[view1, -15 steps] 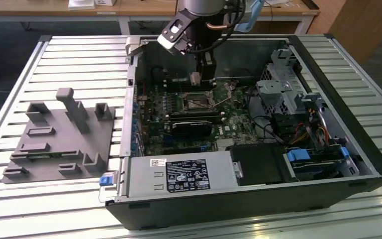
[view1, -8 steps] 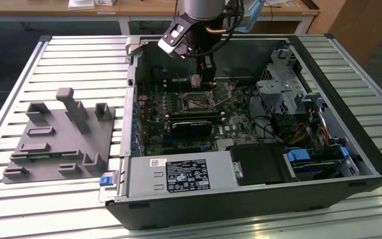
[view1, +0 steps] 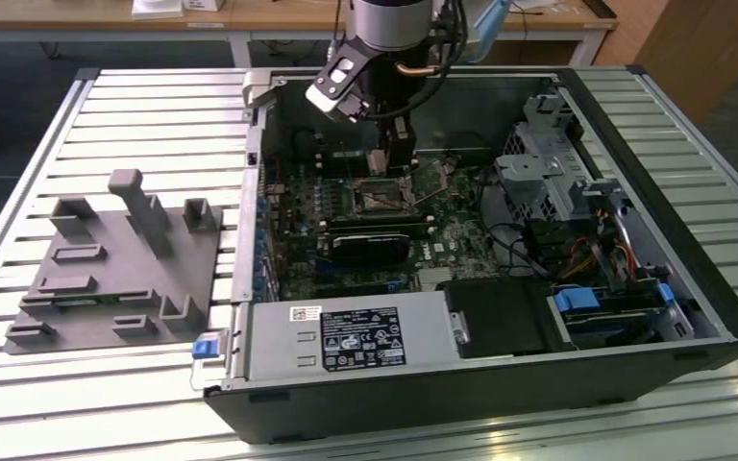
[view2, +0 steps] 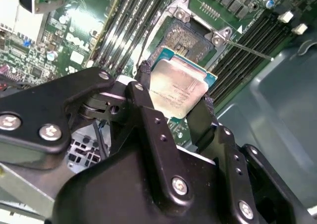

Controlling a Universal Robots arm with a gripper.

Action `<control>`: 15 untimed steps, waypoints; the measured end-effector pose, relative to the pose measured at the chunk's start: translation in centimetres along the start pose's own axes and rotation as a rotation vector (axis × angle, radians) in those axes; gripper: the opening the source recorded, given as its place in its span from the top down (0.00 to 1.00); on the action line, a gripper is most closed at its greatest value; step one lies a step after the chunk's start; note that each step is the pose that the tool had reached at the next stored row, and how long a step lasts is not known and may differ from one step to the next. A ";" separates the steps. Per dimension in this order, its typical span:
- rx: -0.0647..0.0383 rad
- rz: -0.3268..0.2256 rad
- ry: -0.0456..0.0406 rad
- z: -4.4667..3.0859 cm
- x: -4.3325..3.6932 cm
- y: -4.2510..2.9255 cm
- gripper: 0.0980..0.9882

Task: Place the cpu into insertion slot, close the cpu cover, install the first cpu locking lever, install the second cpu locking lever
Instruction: 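Place the cpu into insertion slot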

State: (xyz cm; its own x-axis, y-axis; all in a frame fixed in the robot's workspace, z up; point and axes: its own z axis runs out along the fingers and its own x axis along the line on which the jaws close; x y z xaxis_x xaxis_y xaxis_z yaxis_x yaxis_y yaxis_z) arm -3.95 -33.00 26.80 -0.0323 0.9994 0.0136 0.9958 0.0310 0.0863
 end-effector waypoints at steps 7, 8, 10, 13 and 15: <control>0.000 0.000 0.0001 0.94 0.06 -0.07 0.50; 0.000 0.000 0.0000 1.06 0.06 -0.08 0.50; 0.000 0.000 0.0001 1.32 0.06 -0.11 0.50; 0.000 0.000 0.0001 1.78 0.08 -0.14 0.50; 0.000 0.000 0.0001 2.04 0.08 -0.17 0.50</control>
State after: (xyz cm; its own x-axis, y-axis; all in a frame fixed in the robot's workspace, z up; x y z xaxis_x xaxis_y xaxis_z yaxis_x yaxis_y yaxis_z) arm -3.95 -32.89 24.75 -0.0325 0.9994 0.0137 0.9958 0.0312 0.0863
